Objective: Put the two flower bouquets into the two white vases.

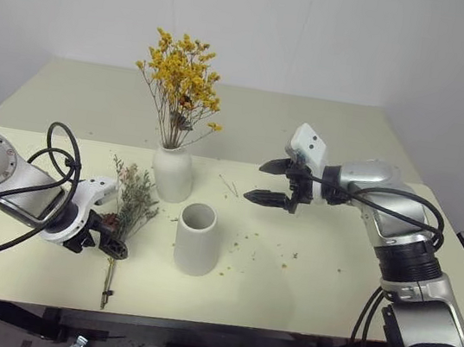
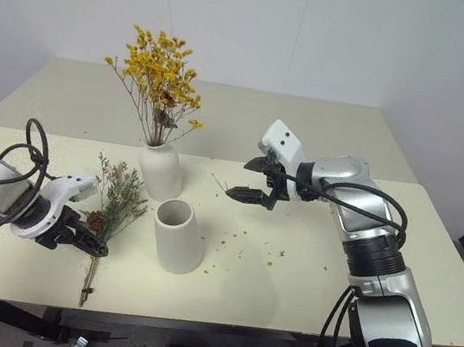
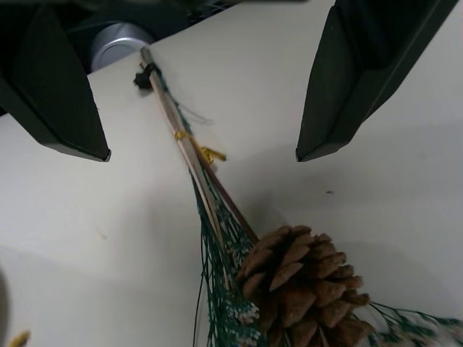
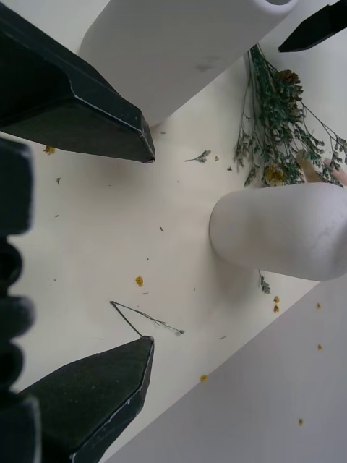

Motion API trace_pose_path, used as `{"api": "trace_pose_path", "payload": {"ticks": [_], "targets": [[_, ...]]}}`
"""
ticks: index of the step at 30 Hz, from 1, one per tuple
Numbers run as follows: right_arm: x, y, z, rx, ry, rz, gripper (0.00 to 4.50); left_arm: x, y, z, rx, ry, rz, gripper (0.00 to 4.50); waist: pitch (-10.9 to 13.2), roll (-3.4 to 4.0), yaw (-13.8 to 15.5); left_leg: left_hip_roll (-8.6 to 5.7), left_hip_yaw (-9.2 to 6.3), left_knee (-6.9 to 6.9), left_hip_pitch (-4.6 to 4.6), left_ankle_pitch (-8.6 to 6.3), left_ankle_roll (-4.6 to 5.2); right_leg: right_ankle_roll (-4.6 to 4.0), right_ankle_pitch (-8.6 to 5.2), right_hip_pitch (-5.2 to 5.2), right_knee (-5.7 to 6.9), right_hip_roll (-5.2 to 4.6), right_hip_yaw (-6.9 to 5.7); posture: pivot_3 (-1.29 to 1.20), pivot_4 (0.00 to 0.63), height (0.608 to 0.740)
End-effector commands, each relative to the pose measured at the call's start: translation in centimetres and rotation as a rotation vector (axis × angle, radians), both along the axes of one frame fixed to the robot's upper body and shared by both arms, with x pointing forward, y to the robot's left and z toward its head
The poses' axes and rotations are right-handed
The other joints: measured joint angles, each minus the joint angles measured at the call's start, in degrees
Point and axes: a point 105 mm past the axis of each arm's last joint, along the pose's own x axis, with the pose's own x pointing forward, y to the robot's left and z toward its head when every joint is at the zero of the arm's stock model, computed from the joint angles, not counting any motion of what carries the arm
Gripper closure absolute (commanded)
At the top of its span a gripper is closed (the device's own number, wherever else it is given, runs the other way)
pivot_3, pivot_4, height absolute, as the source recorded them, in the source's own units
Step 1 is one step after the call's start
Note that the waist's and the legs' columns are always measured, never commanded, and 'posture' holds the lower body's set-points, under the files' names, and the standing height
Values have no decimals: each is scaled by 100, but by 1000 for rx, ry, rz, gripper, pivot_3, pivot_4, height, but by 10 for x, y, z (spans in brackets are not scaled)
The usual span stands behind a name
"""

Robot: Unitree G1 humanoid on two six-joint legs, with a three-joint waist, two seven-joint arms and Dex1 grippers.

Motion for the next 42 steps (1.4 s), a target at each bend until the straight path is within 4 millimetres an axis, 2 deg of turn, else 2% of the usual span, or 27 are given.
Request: {"api": "trace_pose_path", "payload": {"ticks": [1,6,9,21,25,29,35,38,42], "targets": [[-5,-1,15,40,-45,6,0,9,-2,0,6,-30,43,20,0,-1,15,-1,0,0,0,0,0,0,0,0,0,0,0,0,150,740],[-6,-2,16,51,-50,-5,0,18,-13,-4,-6,-45,41,20,-1,-1,29,-5,0,1,2,3,-5,-1,0,2,2,0,0,0,150,740],[-6,-3,16,56,-53,-12,0,22,-11,-6,18,-59,71,594,-1,-1,37,-6,0,1,4,4,-6,-1,0,4,4,-1,0,0,150,740],[-5,-4,18,58,-61,-17,0,27,-9,-10,32,-59,111,4426,-1,-1,41,-7,-1,1,4,5,-9,-1,0,5,2,-1,0,0,150,740],[-4,-4,18,57,-61,-16,0,33,-9,-1,28,-135,142,4473,-1,-1,41,-6,-1,0,4,6,-9,-1,1,5,2,-1,0,0,150,740],[-3,-3,18,61,-61,-17,0,48,1,27,53,-298,233,4473,-1,-1,49,-6,-2,1,3,9,-15,-1,1,5,3,-1,0,0,150,740],[-4,-3,17,70,-62,-17,0,59,33,81,72,-531,317,4473,-1,-1,31,-7,-1,0,0,9,-16,-1,1,4,-3,-1,-2,0,150,740],[-4,-4,16,70,-62,-19,0,59,48,100,64,-581,355,4473,-1,-1,35,-7,-1,-1,2,9,-16,-1,1,4,-3,0,-2,0,150,740],[-5,-7,16,69,-62,-20,0,53,51,121,33,-643,298,4473,-1,-1,28,-7,0,-2,0,9,-16,0,0,4,-7,-1,-3,0,150,740]]}}
